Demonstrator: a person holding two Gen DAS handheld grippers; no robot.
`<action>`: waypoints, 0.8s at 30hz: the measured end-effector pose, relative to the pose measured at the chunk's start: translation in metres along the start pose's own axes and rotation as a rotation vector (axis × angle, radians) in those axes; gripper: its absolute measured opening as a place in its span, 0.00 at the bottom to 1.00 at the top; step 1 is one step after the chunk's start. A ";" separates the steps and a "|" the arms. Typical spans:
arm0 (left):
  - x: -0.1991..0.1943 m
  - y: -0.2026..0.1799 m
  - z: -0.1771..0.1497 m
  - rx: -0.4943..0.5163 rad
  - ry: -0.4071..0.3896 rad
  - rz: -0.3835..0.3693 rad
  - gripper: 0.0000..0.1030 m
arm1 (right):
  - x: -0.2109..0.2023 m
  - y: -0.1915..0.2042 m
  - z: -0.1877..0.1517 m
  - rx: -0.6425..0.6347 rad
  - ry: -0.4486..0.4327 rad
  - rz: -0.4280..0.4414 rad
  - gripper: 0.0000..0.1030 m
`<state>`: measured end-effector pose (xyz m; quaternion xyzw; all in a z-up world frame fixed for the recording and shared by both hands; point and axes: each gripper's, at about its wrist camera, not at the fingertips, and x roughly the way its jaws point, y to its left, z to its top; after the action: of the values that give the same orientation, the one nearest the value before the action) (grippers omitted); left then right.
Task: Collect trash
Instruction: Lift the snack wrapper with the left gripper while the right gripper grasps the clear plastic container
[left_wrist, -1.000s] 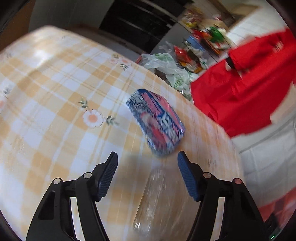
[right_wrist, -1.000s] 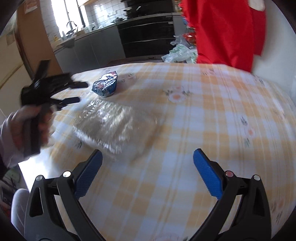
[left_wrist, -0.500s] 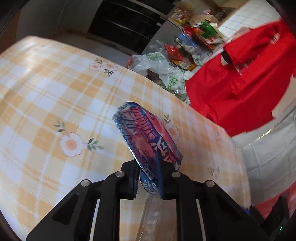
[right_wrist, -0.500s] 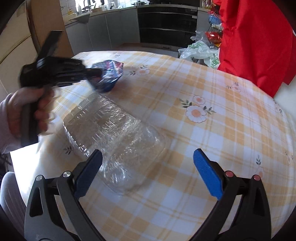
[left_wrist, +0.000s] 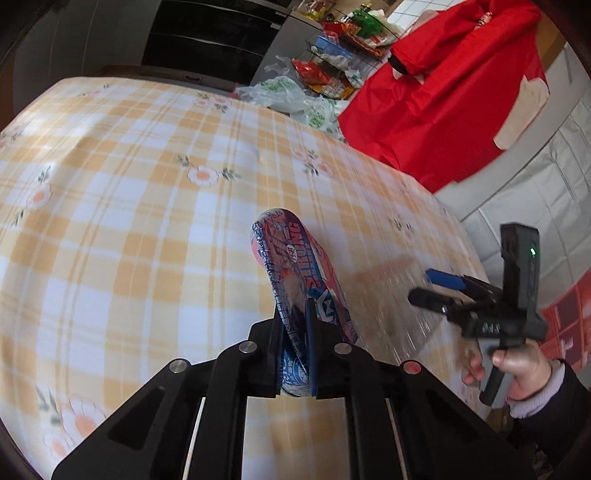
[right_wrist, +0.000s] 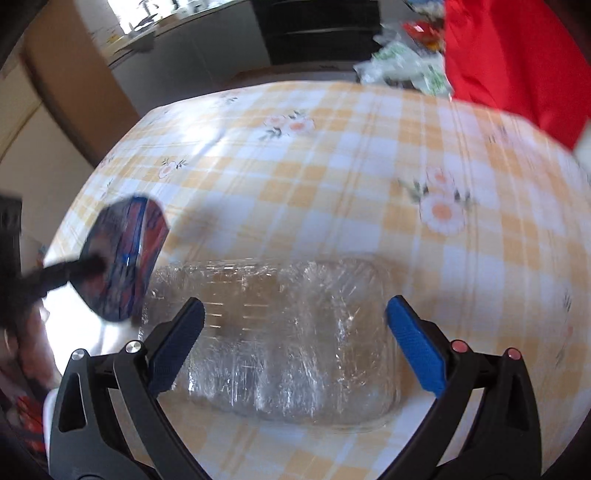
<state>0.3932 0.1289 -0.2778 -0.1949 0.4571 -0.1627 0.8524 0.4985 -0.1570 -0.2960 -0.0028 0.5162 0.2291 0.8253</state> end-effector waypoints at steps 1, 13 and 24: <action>-0.002 -0.002 -0.006 0.003 0.008 -0.008 0.10 | -0.002 -0.001 -0.004 0.010 0.001 0.002 0.95; -0.034 -0.040 -0.086 0.080 0.123 -0.044 0.10 | -0.059 0.003 -0.111 0.067 0.056 0.005 0.95; -0.062 -0.079 -0.165 0.088 0.142 -0.077 0.10 | -0.117 0.012 -0.223 0.091 0.044 -0.048 0.95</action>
<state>0.2132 0.0577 -0.2787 -0.1626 0.5011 -0.2289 0.8186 0.2613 -0.2443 -0.2974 0.0175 0.5440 0.1853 0.8182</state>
